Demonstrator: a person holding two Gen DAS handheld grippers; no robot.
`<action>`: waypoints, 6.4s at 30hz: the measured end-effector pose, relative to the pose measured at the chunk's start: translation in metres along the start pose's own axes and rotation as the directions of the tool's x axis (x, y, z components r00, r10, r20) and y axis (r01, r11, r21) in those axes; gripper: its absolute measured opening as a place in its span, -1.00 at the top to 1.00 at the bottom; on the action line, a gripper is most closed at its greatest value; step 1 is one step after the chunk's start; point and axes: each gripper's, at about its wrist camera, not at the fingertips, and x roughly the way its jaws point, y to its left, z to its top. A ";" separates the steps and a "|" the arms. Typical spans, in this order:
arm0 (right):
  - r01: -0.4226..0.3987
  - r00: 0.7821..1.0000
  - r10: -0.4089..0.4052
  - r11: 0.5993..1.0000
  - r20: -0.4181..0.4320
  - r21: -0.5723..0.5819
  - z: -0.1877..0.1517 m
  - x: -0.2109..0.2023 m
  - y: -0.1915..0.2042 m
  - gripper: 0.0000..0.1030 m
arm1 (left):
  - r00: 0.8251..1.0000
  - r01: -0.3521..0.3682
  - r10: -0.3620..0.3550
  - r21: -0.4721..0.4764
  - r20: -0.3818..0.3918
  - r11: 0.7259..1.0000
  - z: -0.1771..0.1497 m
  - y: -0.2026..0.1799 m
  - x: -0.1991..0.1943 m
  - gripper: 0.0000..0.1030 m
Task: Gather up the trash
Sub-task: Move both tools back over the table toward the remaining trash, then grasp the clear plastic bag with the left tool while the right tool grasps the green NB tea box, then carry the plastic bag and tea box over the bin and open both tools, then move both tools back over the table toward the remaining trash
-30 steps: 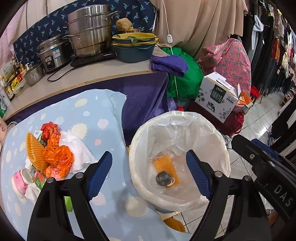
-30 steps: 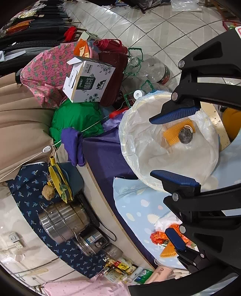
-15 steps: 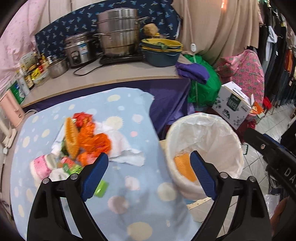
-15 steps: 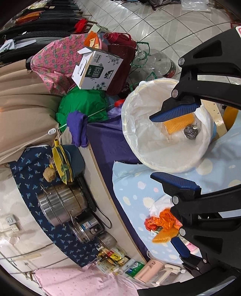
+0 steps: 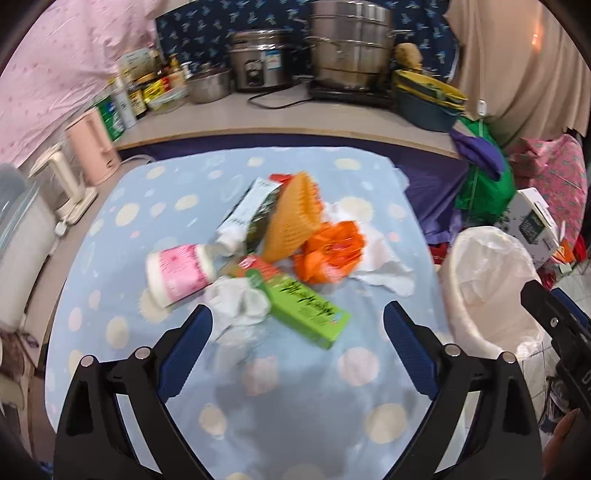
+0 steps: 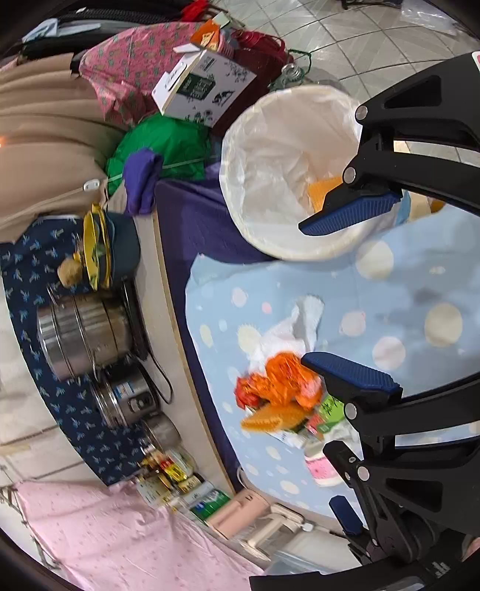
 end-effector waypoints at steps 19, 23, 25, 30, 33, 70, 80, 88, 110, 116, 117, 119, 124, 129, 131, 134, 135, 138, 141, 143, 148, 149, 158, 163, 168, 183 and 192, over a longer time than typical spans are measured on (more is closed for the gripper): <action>-0.142 0.984 0.116 0.967 -0.133 -0.211 -0.047 0.069 0.081 -0.25 | 0.991 -0.069 0.058 -0.086 -0.120 0.994 -0.039 0.090 0.031 -0.74; -0.190 0.974 0.149 0.946 -0.169 -0.262 -0.051 0.094 0.094 -0.24 | 0.988 -0.071 0.056 -0.104 -0.142 0.992 -0.044 0.101 0.038 -0.74; -0.205 0.970 0.153 0.934 -0.189 -0.293 -0.051 0.109 0.100 -0.24 | 0.987 -0.074 0.057 -0.110 -0.153 0.991 -0.047 0.106 0.043 -0.74; -0.226 0.959 0.148 0.915 -0.242 -0.334 -0.051 0.139 0.109 -0.24 | 0.983 -0.078 0.055 -0.126 -0.176 0.989 -0.052 0.116 0.051 -0.74; -0.221 0.954 0.129 0.913 -0.270 -0.344 -0.052 0.155 0.111 -0.24 | 0.981 -0.079 0.052 -0.137 -0.187 0.987 -0.054 0.121 0.056 -0.74; -0.074 0.959 0.014 0.976 -0.283 -0.203 -0.105 0.082 0.033 0.08 | 0.964 0.087 -0.126 -0.170 -0.236 0.982 -0.063 0.076 0.087 -0.72; -0.065 0.957 0.013 0.983 -0.290 -0.171 -0.110 0.069 0.025 0.09 | 0.944 0.097 -0.134 -0.135 -0.300 0.986 -0.065 0.065 0.106 0.57; -0.062 0.963 0.018 0.985 -0.268 -0.159 -0.107 0.050 0.024 0.26 | 0.955 0.094 -0.115 -0.089 -0.274 0.992 -0.068 0.055 0.081 0.67; -0.036 0.993 0.029 0.998 -0.113 -0.056 -0.070 -0.021 0.001 0.26 | 0.979 0.163 -0.164 -0.016 -0.124 0.986 -0.051 0.030 -0.017 0.69; 0.003 0.998 -0.002 1.000 -0.066 0.016 -0.051 -0.040 -0.024 0.26 | 0.973 0.214 -0.211 0.029 -0.090 0.976 -0.036 0.008 -0.036 0.69; 0.013 0.998 -0.012 1.000 -0.057 0.028 -0.047 -0.043 -0.030 0.26 | 0.972 0.222 -0.218 0.038 -0.088 0.974 -0.033 0.004 -0.038 0.69; 0.038 0.998 -0.035 0.998 -0.045 0.059 -0.041 -0.047 -0.044 0.26 | 0.968 0.244 -0.239 0.061 -0.080 0.968 -0.027 -0.009 -0.043 0.69; 0.090 0.995 -0.084 0.985 -0.052 0.147 -0.033 -0.046 -0.083 0.26 | 0.957 0.287 -0.280 0.119 -0.071 0.951 -0.014 -0.046 -0.048 0.69; 0.139 0.988 -0.122 0.968 -0.091 0.210 -0.030 -0.033 -0.115 0.26 | 0.948 0.319 -0.312 0.187 -0.066 0.929 -0.005 -0.092 -0.047 0.69; 0.155 0.985 -0.133 0.961 -0.107 0.231 -0.031 -0.028 -0.125 0.26 | 0.940 0.342 -0.333 0.215 -0.077 0.915 -0.003 -0.111 -0.044 0.69; 0.173 0.981 -0.145 0.954 -0.128 0.245 -0.032 -0.020 -0.136 0.26 | 0.939 0.343 -0.332 0.260 -0.087 0.902 -0.001 -0.138 -0.037 0.69; 0.177 0.980 -0.147 0.952 -0.136 0.249 -0.032 -0.017 -0.139 0.26 | 0.942 0.335 -0.324 0.276 -0.087 0.901 -0.001 -0.147 -0.034 0.69; 0.188 0.977 -0.154 0.948 -0.146 0.258 -0.032 -0.012 -0.145 0.26 | 0.942 0.337 -0.319 0.303 -0.108 0.892 -0.001 -0.167 -0.023 0.69; 0.198 0.975 -0.161 0.944 -0.154 0.266 -0.031 -0.005 -0.151 0.26 | 0.944 0.329 -0.307 0.323 -0.117 0.887 -0.003 -0.183 -0.011 0.69; 0.199 0.974 -0.159 0.941 -0.159 0.275 -0.031 -0.001 -0.155 0.26 | 0.946 0.324 -0.297 0.332 -0.131 0.886 -0.004 -0.192 -0.002 0.69; 0.210 0.971 -0.167 0.937 -0.170 0.279 -0.028 0.008 -0.161 0.26 | 0.950 0.309 -0.275 0.348 -0.146 0.885 -0.005 -0.209 0.016 0.69; 0.211 0.971 -0.168 0.937 -0.170 0.280 -0.028 0.009 -0.160 0.26 | 0.951 0.307 -0.270 0.351 -0.150 0.885 -0.006 -0.212 0.019 0.68; 0.225 0.966 -0.176 0.933 -0.189 0.281 -0.022 0.024 -0.165 0.26 | 0.954 0.291 -0.238 0.368 -0.184 0.883 -0.008 -0.230 0.045 0.68; 0.233 0.964 -0.182 0.931 -0.195 0.282 -0.019 0.029 -0.169 0.25 | 0.954 0.283 -0.220 0.370 -0.203 0.885 -0.009 -0.236 0.056 0.65; 0.231 0.965 -0.183 0.931 -0.188 0.284 -0.018 0.032 -0.170 0.24 | 0.953 0.284 -0.220 0.363 -0.207 0.887 -0.009 -0.237 0.061 0.58; 0.220 0.972 -0.187 0.934 -0.140 0.282 -0.009 0.018 -0.161 0.20 | 0.962 0.264 -0.220 0.338 -0.162 0.903 -0.002 -0.225 0.055 -0.04; 0.204 0.977 -0.180 0.941 -0.114 0.269 -0.004 0.010 -0.150 0.17 | 0.963 0.264 -0.229 0.317 -0.144 0.911 0.002 -0.211 0.048 -0.05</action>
